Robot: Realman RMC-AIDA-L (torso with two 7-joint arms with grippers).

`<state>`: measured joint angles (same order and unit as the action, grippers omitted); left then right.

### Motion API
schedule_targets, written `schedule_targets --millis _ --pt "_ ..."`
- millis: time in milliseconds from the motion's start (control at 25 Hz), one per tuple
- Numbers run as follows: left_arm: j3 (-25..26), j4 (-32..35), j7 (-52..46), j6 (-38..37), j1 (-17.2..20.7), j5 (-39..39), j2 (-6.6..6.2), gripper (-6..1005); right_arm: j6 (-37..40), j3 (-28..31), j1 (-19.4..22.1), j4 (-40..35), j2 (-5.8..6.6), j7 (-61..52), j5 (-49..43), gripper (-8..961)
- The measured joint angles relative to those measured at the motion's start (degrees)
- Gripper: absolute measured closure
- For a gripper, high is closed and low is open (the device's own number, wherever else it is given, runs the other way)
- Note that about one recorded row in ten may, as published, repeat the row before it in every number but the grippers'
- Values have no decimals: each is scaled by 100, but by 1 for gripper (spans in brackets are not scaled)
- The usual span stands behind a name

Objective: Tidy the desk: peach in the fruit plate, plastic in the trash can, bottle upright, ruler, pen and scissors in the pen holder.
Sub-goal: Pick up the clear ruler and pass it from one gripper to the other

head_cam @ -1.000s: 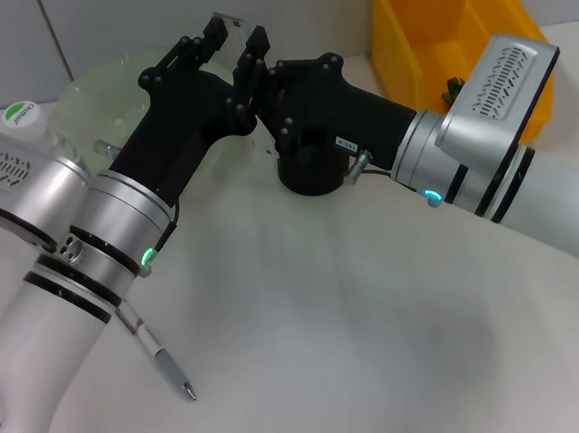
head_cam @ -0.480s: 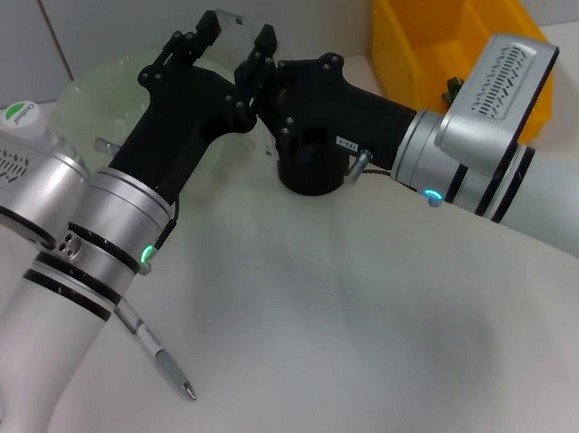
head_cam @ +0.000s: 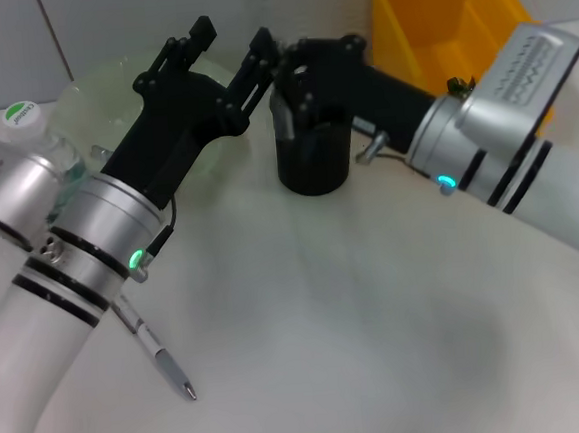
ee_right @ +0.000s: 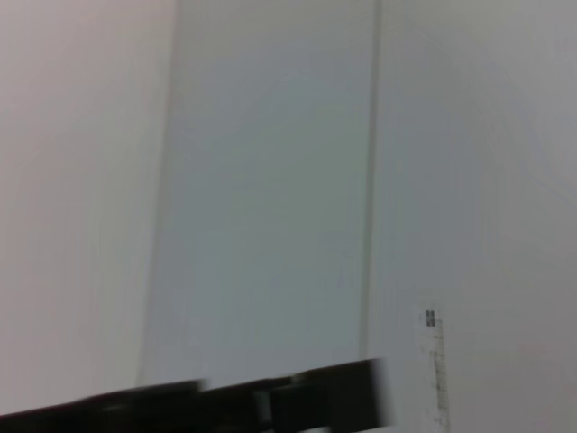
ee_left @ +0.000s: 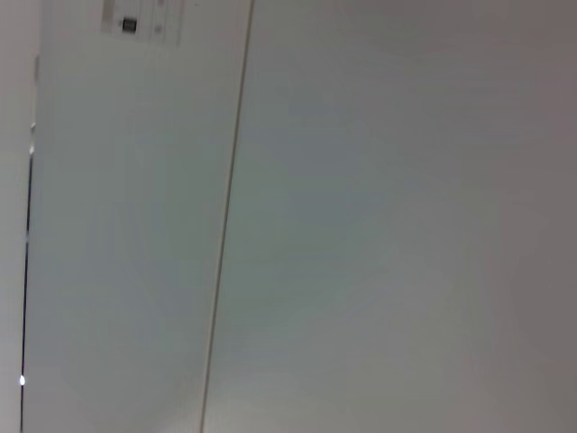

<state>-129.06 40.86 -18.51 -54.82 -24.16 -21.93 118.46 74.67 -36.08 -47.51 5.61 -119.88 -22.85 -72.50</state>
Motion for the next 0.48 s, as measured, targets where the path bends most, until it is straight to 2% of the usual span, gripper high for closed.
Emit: schedule_targets --millis 80,160,200,280,400,480 --pt "135 0 -320 -82 78 299 -22 336 83 152 91 -80 0 0 1 945" --pt "545 1 -868 -267 292 1001 -32 309 221 357 182 -131 0 0 1 945" --pt "545 1 -868 -267 292 1001 -32 295 242 443 202 -142 0 0 1 945" --pt "847 3 -1284 -377 438 1529 -32 268 250 520 217 -149 0 1 1 945" --pt "1001 16 -1558 -422 502 1835 -43 228 181 711 225 -155 1 9 1 945" --pt "1230 25 -1964 -428 557 2332 -52 201 85 763 221 -156 4 25 1 945"
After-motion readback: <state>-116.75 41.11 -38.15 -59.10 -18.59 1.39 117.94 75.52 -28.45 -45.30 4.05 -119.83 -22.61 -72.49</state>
